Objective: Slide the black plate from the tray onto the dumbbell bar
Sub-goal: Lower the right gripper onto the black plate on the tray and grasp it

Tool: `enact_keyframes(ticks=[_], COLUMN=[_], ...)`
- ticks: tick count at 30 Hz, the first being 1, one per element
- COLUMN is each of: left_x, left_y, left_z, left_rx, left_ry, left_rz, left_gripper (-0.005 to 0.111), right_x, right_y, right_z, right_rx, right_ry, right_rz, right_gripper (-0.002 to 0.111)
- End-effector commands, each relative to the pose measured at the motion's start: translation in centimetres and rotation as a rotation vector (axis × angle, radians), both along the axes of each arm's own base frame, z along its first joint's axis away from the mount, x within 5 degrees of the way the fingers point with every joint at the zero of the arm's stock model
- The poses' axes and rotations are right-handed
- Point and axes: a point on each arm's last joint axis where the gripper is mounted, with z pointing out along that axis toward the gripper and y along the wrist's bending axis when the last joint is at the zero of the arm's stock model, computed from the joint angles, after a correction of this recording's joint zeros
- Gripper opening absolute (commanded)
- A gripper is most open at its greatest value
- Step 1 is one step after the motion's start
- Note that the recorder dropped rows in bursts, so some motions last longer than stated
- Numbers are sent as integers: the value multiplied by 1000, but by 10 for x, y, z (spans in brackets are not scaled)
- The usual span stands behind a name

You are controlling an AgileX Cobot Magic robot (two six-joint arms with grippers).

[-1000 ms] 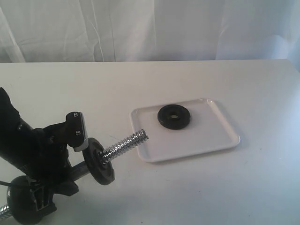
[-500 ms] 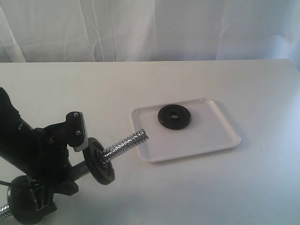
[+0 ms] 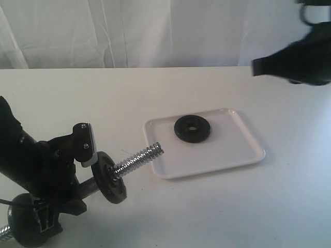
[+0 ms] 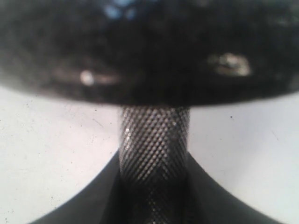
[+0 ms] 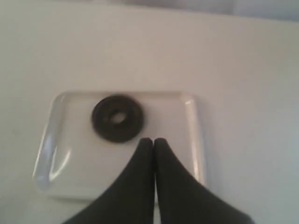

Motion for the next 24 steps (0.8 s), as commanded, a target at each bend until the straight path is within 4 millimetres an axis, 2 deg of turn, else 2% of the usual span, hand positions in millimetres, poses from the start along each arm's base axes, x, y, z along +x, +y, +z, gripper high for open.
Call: enact_keyframes(ticks=[1, 3, 7, 13, 17, 20, 22, 24], left_x=[1, 1, 0, 0, 0, 0, 0, 0], left_y=[-7, -7, -7, -9, -9, -9, -9, -9], left_z=[21, 21, 22, 22, 22, 22, 22, 22], left_rx=[-98, -98, -108, -125, -124, -124, -124, -124], left_ry=[-38, -38, -32, -24, -19, -17, -17, -17], left_rz=[47, 47, 56, 69, 67, 66, 66, 66], left_gripper=[0, 0, 0, 0, 0, 0, 0, 0], right_x=[35, 48, 68, 91, 99, 106, 111, 116], right_y=[56, 72, 83, 82, 84, 87, 89, 92], right_z=[-10, -16, -33, -74, -95, -102, -106, -108], right_rx=[-97, -114, -175, -228, -286, -295, -297, -291], right_ry=[132, 148, 165, 266, 297, 311, 318, 310], right_rz=[261, 292, 304, 150, 162, 165, 167, 167], right_gripper=[0, 0, 0, 0, 2, 18, 40, 70])
